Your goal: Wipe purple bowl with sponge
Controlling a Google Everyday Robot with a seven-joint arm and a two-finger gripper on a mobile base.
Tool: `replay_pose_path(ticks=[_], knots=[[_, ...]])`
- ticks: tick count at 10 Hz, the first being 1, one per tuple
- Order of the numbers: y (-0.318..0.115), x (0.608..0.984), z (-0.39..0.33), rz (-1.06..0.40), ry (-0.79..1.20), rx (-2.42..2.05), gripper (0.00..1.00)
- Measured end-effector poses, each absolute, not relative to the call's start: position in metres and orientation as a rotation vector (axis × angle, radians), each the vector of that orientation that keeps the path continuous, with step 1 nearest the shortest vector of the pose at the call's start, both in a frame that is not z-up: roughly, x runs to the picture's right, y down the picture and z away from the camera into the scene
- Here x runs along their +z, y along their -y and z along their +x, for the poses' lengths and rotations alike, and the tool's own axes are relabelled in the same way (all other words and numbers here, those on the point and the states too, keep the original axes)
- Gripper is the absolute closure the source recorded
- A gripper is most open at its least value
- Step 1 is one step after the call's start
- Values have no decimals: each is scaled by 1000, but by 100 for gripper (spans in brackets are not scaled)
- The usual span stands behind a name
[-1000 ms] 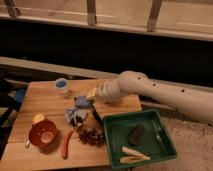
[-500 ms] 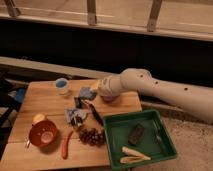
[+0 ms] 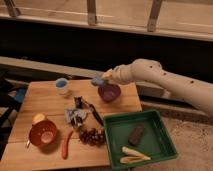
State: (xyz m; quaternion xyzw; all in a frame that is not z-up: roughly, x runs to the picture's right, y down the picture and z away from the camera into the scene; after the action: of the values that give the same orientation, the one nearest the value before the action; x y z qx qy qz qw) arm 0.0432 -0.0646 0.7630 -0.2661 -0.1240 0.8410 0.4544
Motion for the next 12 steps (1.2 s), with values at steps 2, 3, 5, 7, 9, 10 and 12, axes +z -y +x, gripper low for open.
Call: replay_pose_path(ticks=[2,3,5,7,9,10,12], knots=[[69,768,63,-616,282,2124,100],[70,774,71,-610,264,2141,100],[66,795,94,-605,211,2188,100],[56,818,105,-621,169,2237,100],[53,821,111,-618,161,2250,100],[54,821,108,-620,164,2248,100],[53,821,112,-615,161,2252,100]])
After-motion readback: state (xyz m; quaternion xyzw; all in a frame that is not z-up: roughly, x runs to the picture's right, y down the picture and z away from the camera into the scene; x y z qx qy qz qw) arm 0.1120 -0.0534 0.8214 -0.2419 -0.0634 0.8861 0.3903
